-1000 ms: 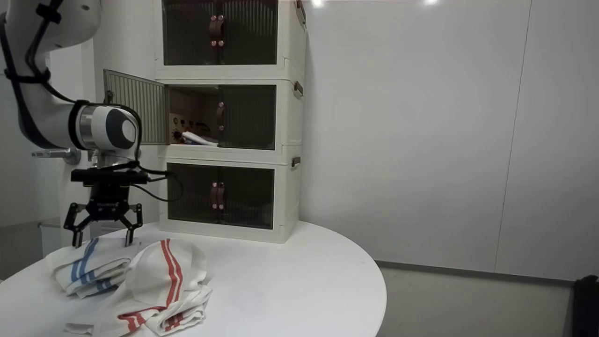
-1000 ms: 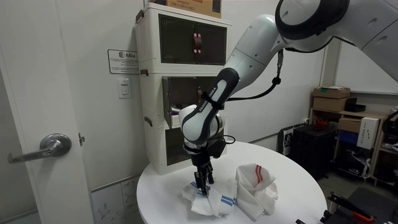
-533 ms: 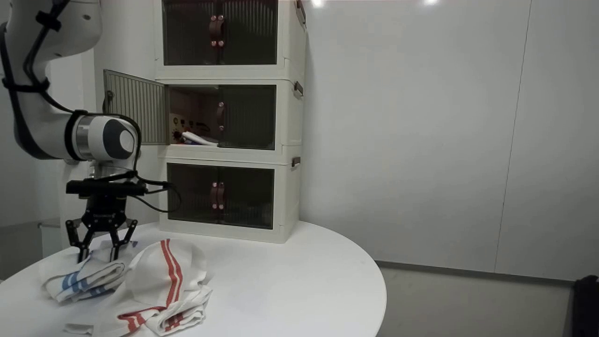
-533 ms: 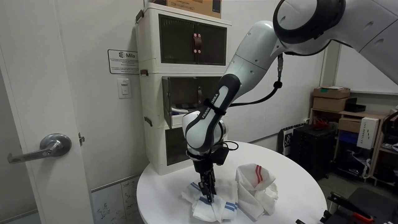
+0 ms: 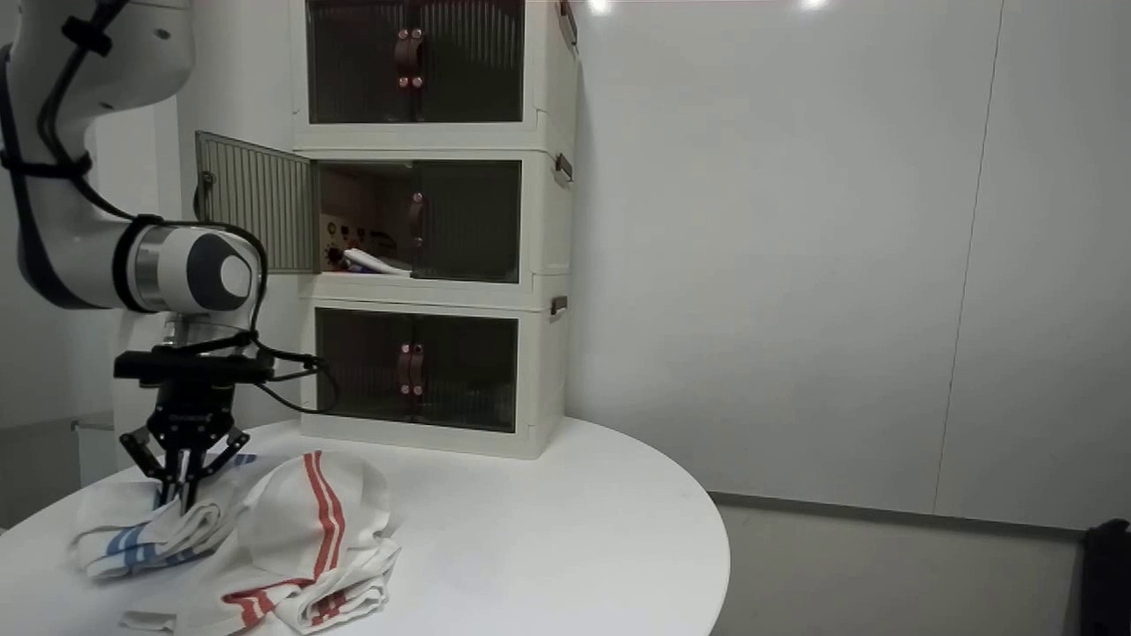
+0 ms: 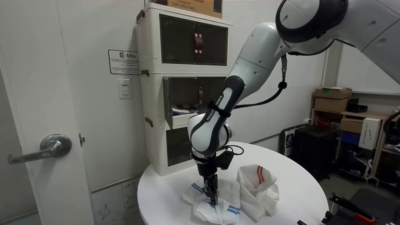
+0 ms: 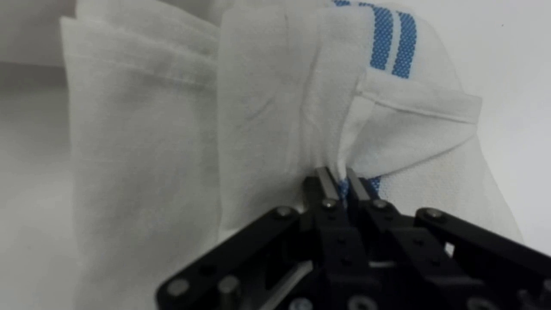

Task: Place one towel inside the middle shelf

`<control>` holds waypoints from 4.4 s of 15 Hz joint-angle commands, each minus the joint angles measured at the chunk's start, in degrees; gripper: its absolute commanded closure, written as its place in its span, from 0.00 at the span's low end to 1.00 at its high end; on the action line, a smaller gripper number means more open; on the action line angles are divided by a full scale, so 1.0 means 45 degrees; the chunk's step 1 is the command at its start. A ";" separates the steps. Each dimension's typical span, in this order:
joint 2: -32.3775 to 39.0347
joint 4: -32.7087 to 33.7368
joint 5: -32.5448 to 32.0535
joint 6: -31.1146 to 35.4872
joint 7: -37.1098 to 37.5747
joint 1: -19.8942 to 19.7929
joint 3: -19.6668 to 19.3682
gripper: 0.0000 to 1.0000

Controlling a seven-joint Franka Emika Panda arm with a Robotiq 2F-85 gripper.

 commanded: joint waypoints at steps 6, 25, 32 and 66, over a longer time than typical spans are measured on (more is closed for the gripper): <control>-0.1250 -0.1336 0.1372 0.0711 0.0108 -0.0667 0.0412 0.98; -0.4163 -0.1769 0.2376 0.0223 0.1317 -0.0848 -0.0211 0.98; -0.4557 -0.1148 0.1279 -0.0144 0.2168 -0.0210 -0.0676 0.98; -0.5693 0.1590 -0.9324 0.6371 1.5527 0.3024 -0.5425 0.98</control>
